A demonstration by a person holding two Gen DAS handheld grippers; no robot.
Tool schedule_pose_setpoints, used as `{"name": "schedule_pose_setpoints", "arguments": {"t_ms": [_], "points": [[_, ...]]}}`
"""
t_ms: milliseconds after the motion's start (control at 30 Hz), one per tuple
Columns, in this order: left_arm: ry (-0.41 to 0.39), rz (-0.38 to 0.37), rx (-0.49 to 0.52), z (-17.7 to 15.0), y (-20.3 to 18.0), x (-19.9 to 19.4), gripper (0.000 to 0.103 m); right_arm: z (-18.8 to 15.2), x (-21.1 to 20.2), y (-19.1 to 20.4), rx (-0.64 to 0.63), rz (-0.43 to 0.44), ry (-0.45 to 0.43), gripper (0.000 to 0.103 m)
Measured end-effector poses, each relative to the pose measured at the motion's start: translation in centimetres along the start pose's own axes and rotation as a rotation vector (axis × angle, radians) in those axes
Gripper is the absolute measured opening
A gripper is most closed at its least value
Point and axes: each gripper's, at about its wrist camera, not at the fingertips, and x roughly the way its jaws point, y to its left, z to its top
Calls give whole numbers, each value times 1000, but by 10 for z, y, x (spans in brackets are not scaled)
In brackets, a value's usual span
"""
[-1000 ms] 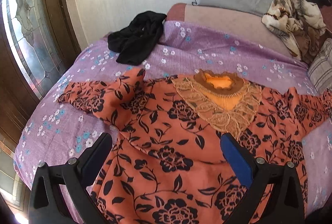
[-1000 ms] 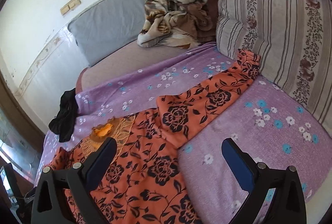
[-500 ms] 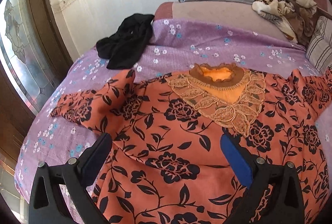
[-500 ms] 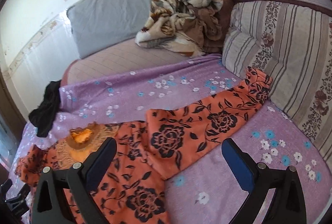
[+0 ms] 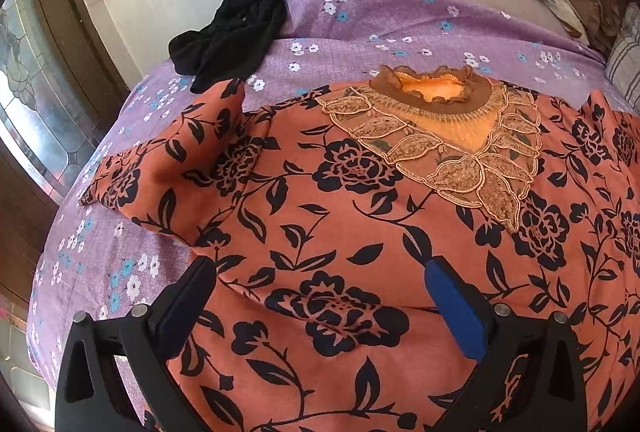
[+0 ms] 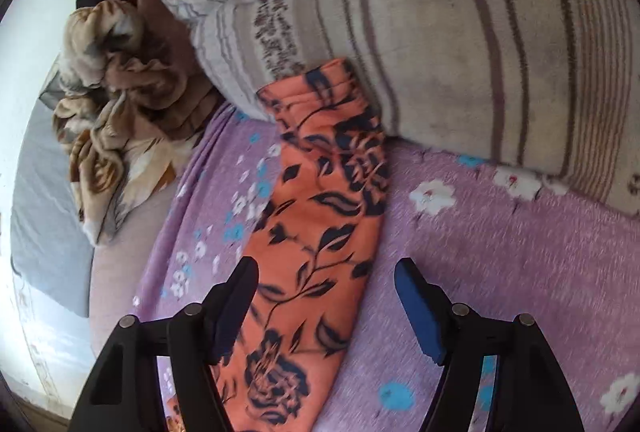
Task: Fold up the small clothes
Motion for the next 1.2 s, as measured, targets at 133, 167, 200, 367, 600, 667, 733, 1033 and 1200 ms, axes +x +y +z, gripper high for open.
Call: {"name": "schedule_pose_setpoints", "arguments": {"t_ms": [133, 167, 200, 367, 600, 667, 733, 1033, 1200], "points": [[7, -17, 10, 1, -7, 5, 103, 17, 20, -2, -7, 53, -62, 71], [6, -11, 21, 0, -9, 6, 103, 19, 25, 2, -36, 49, -75, 71], [7, -7, 31, 0, -11, 7, 103, 21, 28, 6, -60, 47, -95, 71], [26, -1, 43, -1, -13, 15, 103, 32, 52, 5, -87, 109, -79, 27], [-2, -1, 9, 3, -8, 5, 103, 9, 30, 54, -126, 343, -19, 7], [-22, 0, -2, 5, -4, -1, 103, -12, 15, 86, -159, 451, 29, 7], [-40, 5, -20, 9, 3, -7, 103, -43, 1, 121, -205, 556, 101, 7], [-63, 120, -176, 20, 65, -11, 103, -253, -26, 241, -355, 836, 548, 7], [-51, 157, -275, 16, 108, -7, 103, -369, -11, 264, -421, 840, 818, 13]]}}
